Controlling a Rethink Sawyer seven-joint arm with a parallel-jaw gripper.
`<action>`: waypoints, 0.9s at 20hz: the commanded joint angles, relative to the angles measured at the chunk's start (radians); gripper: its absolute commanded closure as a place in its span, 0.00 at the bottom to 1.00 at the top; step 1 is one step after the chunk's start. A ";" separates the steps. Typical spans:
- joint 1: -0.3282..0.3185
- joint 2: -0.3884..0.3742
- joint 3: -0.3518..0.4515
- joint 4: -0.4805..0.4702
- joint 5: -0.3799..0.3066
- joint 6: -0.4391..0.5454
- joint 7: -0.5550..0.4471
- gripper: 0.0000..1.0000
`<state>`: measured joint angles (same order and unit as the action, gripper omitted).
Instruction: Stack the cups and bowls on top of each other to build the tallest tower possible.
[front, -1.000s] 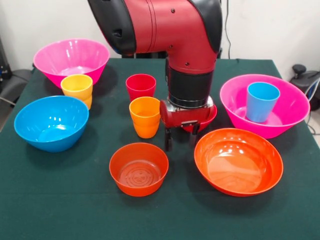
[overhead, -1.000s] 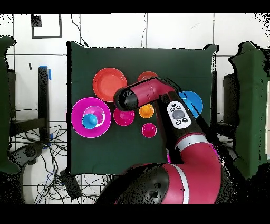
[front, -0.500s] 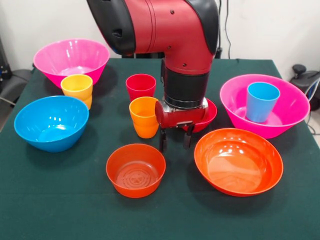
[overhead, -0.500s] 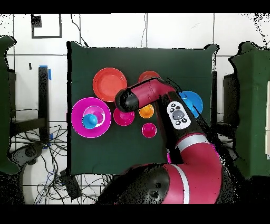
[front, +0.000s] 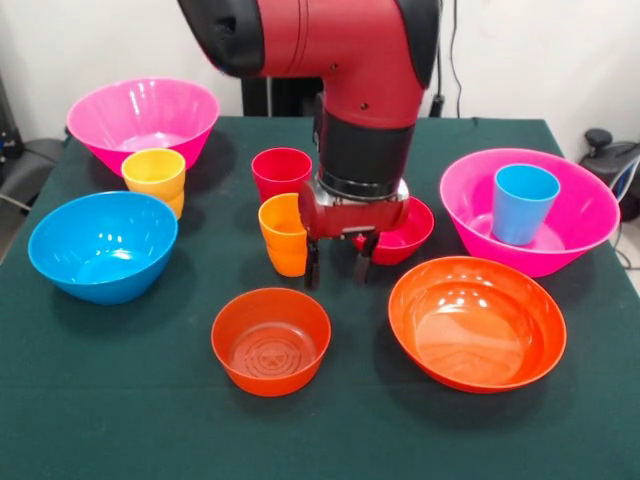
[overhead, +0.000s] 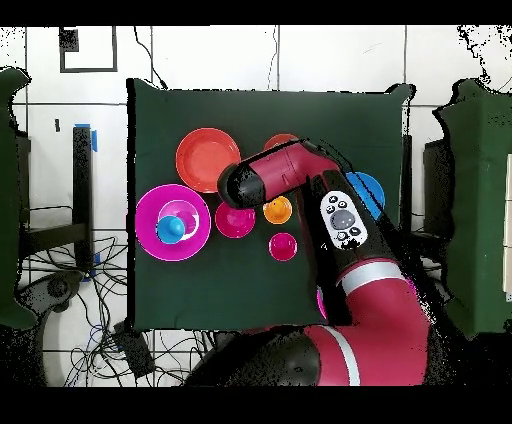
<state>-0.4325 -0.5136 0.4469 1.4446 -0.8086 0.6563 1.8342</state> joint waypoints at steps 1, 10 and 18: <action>-0.008 -0.071 0.076 0.036 0.001 0.152 -0.361 0.00; -0.054 0.016 0.090 -0.017 -0.078 0.080 -0.394 0.00; -0.067 0.076 0.101 -0.042 -0.115 0.049 -0.378 0.00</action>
<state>-0.4966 -0.5376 0.4898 1.4404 -0.8265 0.6950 1.8340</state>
